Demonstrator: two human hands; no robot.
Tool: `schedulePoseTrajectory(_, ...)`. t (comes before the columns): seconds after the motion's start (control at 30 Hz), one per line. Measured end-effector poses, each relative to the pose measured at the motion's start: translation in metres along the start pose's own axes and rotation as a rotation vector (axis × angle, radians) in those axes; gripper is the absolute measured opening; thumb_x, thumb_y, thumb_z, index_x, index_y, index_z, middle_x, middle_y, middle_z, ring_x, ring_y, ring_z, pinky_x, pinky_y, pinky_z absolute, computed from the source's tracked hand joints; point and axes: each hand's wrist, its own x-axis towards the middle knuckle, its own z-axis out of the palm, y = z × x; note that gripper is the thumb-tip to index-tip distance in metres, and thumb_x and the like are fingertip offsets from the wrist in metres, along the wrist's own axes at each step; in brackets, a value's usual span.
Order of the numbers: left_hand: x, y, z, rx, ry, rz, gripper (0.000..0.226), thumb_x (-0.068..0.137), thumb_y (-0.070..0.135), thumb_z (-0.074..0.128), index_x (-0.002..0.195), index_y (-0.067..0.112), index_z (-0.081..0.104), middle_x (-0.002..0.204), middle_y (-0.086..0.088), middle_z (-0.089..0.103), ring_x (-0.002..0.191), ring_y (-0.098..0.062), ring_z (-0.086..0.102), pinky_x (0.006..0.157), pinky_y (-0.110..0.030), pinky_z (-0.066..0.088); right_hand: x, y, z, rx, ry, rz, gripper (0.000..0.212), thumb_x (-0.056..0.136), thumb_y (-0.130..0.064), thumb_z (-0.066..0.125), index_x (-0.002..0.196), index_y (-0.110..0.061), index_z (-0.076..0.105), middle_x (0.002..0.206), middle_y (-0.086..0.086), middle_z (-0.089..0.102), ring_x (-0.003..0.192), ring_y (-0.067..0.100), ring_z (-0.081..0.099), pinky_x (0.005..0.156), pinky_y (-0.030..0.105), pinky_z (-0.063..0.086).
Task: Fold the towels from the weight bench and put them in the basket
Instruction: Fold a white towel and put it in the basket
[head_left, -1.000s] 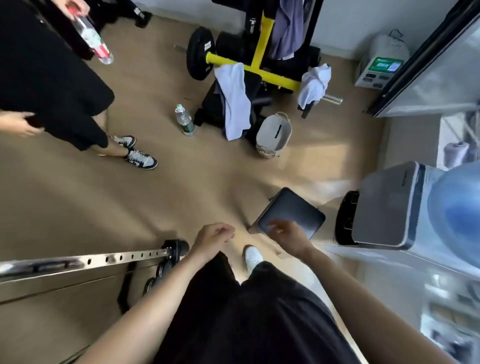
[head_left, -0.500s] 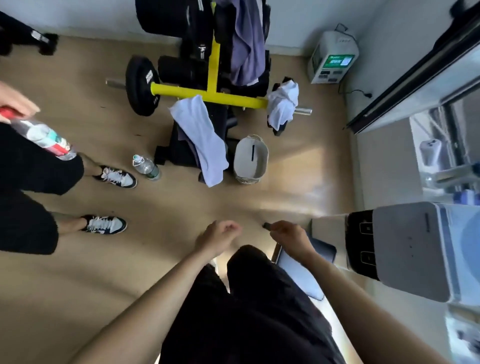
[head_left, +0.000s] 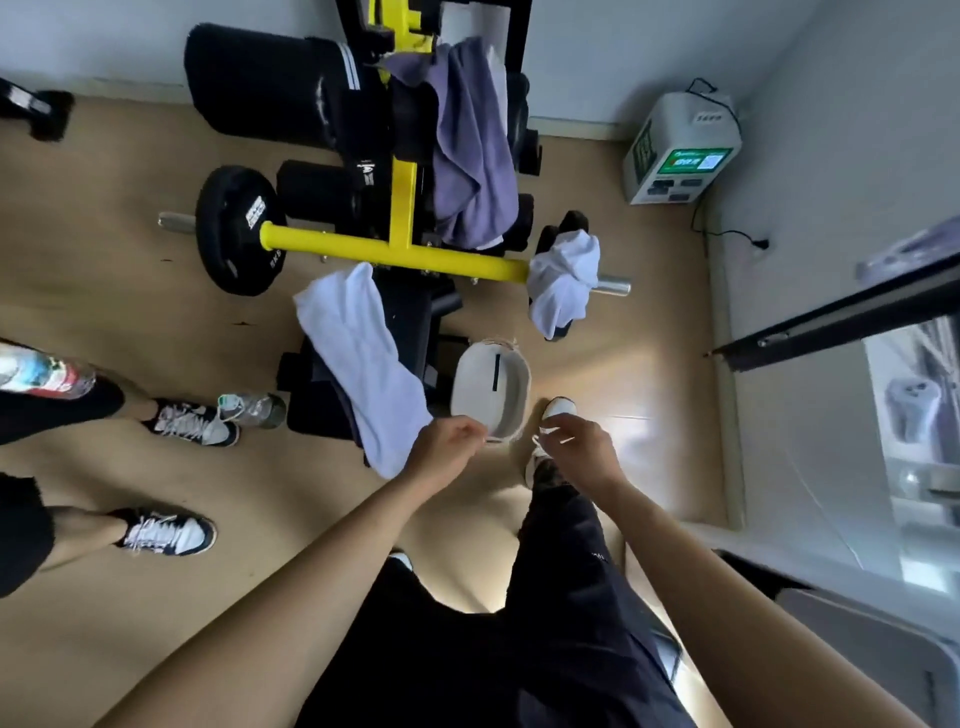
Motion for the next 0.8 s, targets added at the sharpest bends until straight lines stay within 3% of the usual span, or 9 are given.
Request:
schedulePoseTrajectory(0.13,0.087,0.054,0.023,-0.052,0.014,-0.034,0.015,0.094,0.022,0.06,0.095,0.023,0.075,0.1,0.003,0.075,0.104,-0.019,0.07,0.095,-0.041,0.057,0.104,-0.001,-0.048,0.015,0.001,0.015,0.021,0.088,-0.019,0.065,0.107,-0.021,0.074,0.088,-0.004,0.072,0.083,0.015,0.065,0.076,0.022,0.042)
schedulePoseTrajectory(0.3,0.193,0.109,0.042,-0.084,0.106,-0.085,0.019,0.092,0.034,0.061,0.085,0.023,0.076,0.087,0.003,0.078,0.092,-0.02,0.073,0.095,-0.05,0.056,0.222,-0.005,-0.116,0.001,0.034,0.016,0.019,0.088,-0.021,0.07,0.107,-0.019,0.073,0.089,-0.003,0.071,0.08,0.018,0.066,0.076,0.026,0.049)
schedulePoseTrajectory(0.43,0.285,0.137,0.051,-0.113,0.161,-0.018,0.045,0.077,0.056,0.057,0.088,0.015,0.073,0.089,-0.015,0.075,0.083,-0.026,0.068,0.09,-0.053,0.056,0.31,-0.012,-0.142,0.017,0.057,0.002,0.031,0.087,-0.022,0.073,0.118,-0.02,0.067,0.103,-0.001,0.069,0.071,0.017,0.061,0.061,0.023,0.046)
schedulePoseTrajectory(0.53,0.346,0.162,0.059,-0.057,0.171,0.046,0.043,0.078,0.055,0.054,0.098,0.021,0.069,0.1,-0.006,0.074,0.094,-0.023,0.067,0.09,-0.042,0.053,0.363,-0.01,-0.137,-0.072,0.038,-0.08,0.055,0.083,-0.021,0.078,0.134,-0.022,0.056,0.124,0.0,0.062,0.088,0.018,0.062,0.074,0.025,0.046)
schedulePoseTrajectory(0.63,0.401,0.17,0.072,0.017,0.189,0.111,0.038,0.088,0.039,0.067,0.119,0.018,0.065,0.11,0.002,0.071,0.098,-0.02,0.068,0.085,-0.038,0.055,0.401,0.005,-0.116,-0.133,-0.005,-0.164,0.078,0.08,-0.015,0.081,0.148,-0.021,0.042,0.142,0.007,0.051,0.114,0.024,0.056,0.095,0.037,0.049)
schedulePoseTrajectory(0.7,0.427,0.163,0.085,0.094,0.206,0.124,0.044,0.088,0.034,0.074,0.127,0.016,0.062,0.112,-0.003,0.067,0.095,-0.022,0.063,0.075,-0.033,0.049,0.417,0.019,-0.102,-0.111,-0.022,-0.161,0.077,0.08,-0.012,0.079,0.148,-0.022,0.042,0.137,0.007,0.054,0.116,0.023,0.055,0.096,0.037,0.05)
schedulePoseTrajectory(0.8,0.446,0.151,0.099,0.185,0.29,0.107,0.025,0.09,0.027,0.072,0.11,0.013,0.069,0.108,-0.009,0.069,0.096,-0.027,0.063,0.074,-0.032,0.044,0.433,0.032,-0.096,-0.071,0.055,-0.156,0.043,0.085,-0.008,0.068,0.126,-0.021,0.06,0.102,-0.002,0.067,0.09,0.019,0.062,0.076,0.027,0.047)
